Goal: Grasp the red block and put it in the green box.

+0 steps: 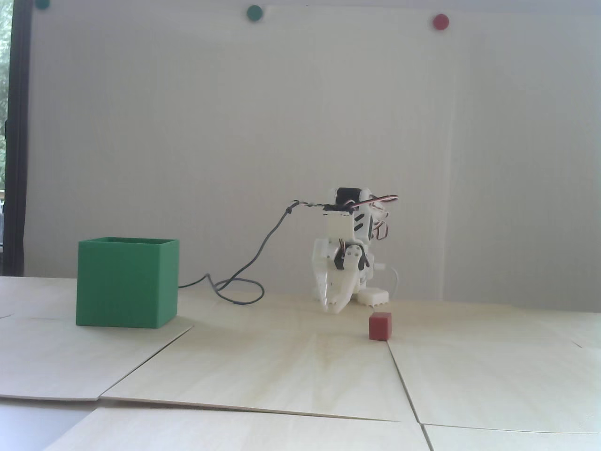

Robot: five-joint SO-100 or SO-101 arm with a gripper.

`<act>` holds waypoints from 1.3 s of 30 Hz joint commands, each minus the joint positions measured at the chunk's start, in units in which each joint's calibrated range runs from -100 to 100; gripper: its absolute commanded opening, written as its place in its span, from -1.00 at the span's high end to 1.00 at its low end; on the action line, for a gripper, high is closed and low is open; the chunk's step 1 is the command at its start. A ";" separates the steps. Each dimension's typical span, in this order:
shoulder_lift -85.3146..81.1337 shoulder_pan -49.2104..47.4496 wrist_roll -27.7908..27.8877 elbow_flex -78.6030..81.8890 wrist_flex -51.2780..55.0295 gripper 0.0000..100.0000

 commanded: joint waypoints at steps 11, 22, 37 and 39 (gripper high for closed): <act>3.58 -0.60 0.23 0.64 1.06 0.95; 42.35 -5.27 -0.08 -44.79 -11.59 0.95; 91.54 -6.79 -0.19 -111.78 6.88 0.75; 95.01 -6.63 -0.19 -115.06 6.96 0.74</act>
